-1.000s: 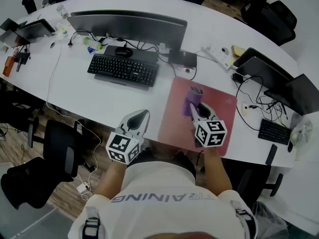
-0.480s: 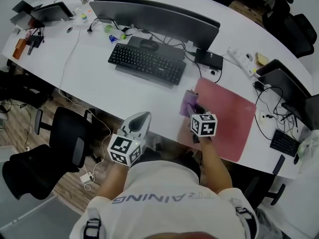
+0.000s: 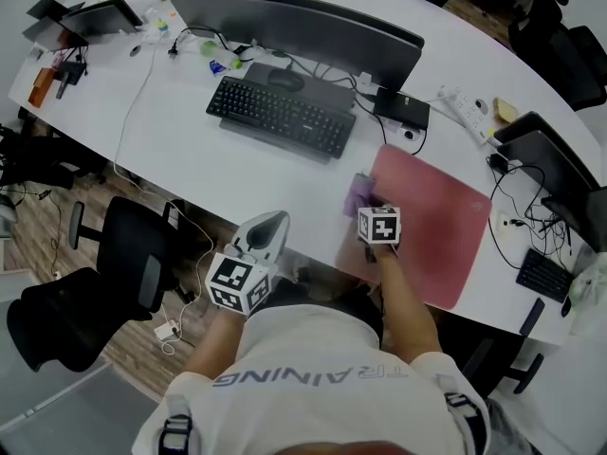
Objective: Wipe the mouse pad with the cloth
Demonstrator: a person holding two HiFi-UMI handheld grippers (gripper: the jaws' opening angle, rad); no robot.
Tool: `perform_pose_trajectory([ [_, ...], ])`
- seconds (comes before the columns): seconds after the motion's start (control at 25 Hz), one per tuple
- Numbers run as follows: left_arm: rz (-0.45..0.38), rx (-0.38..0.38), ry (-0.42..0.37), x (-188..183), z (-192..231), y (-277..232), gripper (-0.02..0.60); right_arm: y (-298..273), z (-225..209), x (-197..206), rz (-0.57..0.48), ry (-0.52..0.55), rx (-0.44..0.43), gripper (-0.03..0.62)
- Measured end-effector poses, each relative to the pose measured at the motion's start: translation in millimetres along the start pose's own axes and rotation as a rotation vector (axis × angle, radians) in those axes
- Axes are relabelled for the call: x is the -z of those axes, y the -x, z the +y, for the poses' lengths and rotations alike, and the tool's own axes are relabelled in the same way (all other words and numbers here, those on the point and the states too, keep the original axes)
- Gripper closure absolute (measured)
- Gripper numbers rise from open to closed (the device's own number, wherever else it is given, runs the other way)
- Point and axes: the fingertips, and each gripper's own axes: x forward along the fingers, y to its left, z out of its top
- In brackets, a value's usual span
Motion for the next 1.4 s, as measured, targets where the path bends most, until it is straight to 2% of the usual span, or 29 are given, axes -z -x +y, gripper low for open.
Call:
perform_pose_trajectory([
  [0.32, 0.001, 0.014, -0.013, -6, -41, -21, 0.549, 8, -21, 7, 0.018, -0.026, -0.023, 0.502],
  [0.64, 0.001, 0.026, -0.022, -7, -87, -44, 0.549, 32, -61, 29, 0.025, -0.056, -0.036, 0.502],
  [1.04, -0.013, 0.084, -0.048, -12, -155, -73, 0.549, 70, -118, 60, 0.033, -0.069, -0.002, 0.502],
  [1.4, -0.027, 0.132, -0.049, -8, -208, -94, 0.549, 113, -176, 88, 0.053, -0.065, 0.07, 0.502],
])
